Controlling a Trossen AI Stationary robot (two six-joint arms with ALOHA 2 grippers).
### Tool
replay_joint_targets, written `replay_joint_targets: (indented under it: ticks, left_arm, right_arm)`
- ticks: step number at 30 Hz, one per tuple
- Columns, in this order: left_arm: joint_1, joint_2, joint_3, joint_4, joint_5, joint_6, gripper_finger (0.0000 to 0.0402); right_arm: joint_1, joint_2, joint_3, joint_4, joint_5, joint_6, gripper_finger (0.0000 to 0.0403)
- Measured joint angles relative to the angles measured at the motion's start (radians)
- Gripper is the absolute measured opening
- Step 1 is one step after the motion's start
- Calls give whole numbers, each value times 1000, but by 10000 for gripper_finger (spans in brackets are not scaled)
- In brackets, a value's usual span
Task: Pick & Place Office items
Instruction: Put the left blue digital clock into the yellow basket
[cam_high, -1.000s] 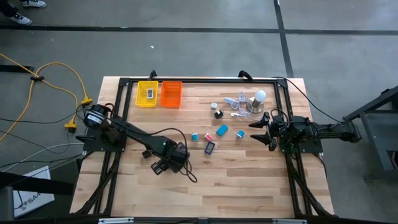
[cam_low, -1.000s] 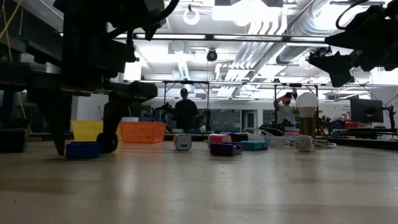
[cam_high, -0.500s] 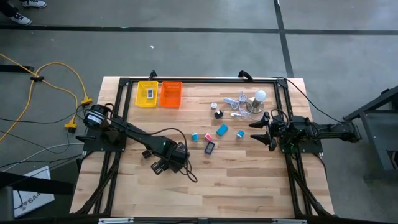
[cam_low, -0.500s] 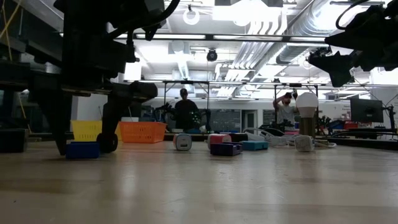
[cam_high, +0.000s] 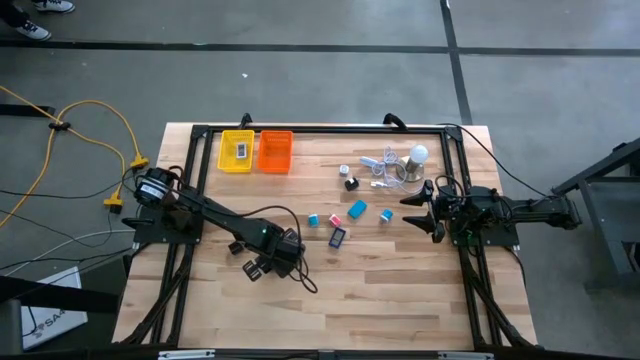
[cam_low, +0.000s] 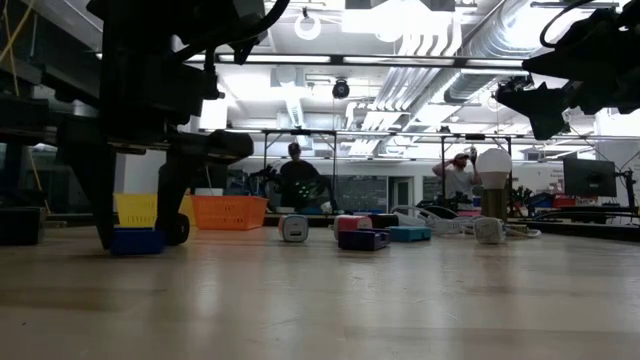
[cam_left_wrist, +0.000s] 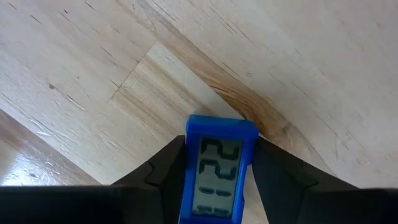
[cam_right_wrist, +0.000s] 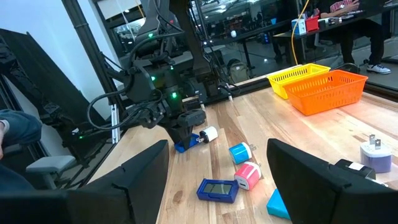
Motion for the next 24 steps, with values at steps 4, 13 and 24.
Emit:
replay_joint_targets:
  ticks: [4,13,24]
  left_arm:
    - [0,0,0,0,0,-18,155]
    - [0,0,0,1,17,-63,155]
    - [0,0,74,-71,23,-152,155]
  right_arm:
    - [0,0,0,0,0,0,259]
    - [0,0,0,0,0,0,259]
    - [0,0,0,0,0,0,259]
